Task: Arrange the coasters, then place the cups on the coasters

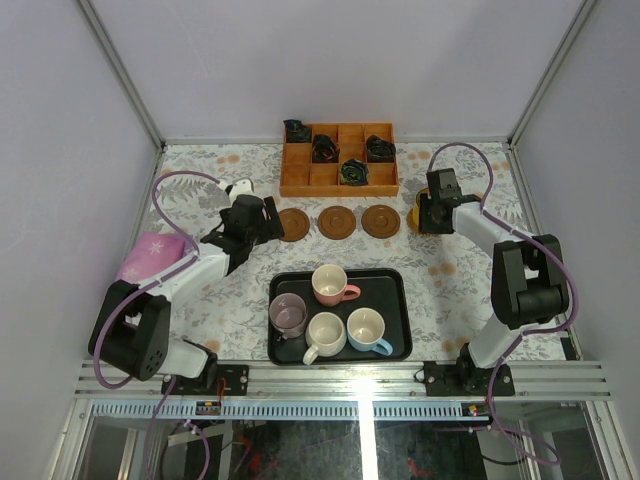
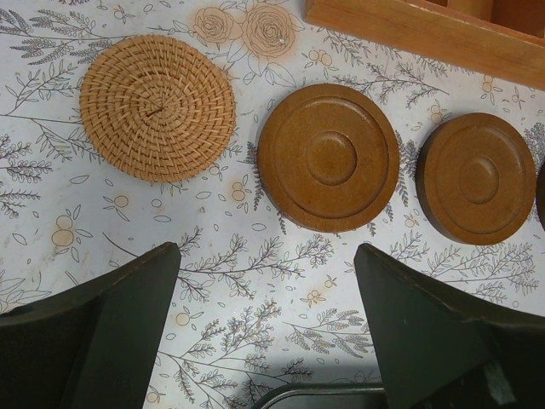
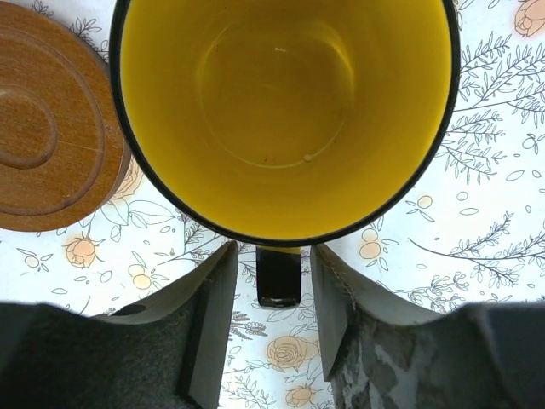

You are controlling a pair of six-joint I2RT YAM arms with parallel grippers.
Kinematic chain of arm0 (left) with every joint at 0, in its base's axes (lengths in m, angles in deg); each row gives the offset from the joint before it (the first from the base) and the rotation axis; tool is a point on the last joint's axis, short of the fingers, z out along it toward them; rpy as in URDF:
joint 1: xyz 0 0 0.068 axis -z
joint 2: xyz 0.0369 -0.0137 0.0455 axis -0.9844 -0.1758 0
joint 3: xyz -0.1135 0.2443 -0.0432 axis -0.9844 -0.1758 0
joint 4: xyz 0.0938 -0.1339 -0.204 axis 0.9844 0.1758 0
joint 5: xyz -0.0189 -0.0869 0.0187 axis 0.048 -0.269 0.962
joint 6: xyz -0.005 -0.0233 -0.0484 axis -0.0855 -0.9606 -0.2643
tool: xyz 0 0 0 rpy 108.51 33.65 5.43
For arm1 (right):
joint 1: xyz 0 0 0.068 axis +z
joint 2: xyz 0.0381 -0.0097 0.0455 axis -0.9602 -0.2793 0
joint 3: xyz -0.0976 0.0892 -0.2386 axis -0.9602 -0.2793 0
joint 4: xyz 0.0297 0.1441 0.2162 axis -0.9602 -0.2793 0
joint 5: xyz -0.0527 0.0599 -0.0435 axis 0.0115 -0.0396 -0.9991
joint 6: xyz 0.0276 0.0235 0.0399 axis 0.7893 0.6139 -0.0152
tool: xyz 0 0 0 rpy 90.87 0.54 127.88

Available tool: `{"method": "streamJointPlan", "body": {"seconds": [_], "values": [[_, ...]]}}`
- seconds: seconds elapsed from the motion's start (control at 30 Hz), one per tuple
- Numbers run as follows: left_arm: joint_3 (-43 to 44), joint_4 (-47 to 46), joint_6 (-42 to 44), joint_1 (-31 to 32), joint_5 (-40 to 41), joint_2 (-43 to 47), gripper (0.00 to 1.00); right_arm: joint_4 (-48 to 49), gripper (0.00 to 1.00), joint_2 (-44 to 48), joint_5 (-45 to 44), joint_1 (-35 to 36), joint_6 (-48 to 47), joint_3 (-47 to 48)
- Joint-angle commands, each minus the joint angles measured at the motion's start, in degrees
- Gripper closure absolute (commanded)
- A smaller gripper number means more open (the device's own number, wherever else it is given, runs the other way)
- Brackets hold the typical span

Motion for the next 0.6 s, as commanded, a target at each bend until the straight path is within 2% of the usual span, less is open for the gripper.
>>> {"method": "streamJointPlan", "body": {"seconds": [0.0, 0.23, 0.37, 0.47, 0.57], "values": [[1.34, -2.1, 0.93, -0.56, 0.29, 0.12, 0.16, -0.38, 0.51, 0.84, -0.74, -0.32, 1.4, 2.37], [1.38, -2.11, 0.7, -0.56, 0.05, 0.22, 0.16, -3.13, 0.47, 4.65, -0.6, -0.23, 2.86, 1.58], [1.54, -1.99, 0.56, -0.57, -0.04, 0.34, 0.16, -4.21, 0.47, 10.11, -0.84, -0.2, 4.76, -0.85], [1.63, -1.95, 0.46, -0.52, -0.03, 0.48, 0.16, -4.15, 0.5, 16.09, -0.75, -0.11, 5.64, -4.07], [1.57, -1.86, 0.2, -0.57, -0.31, 0.35, 0.16, -4.47, 0.59, 21.57, 0.56, 0.01, 5.35, -7.07]]}}
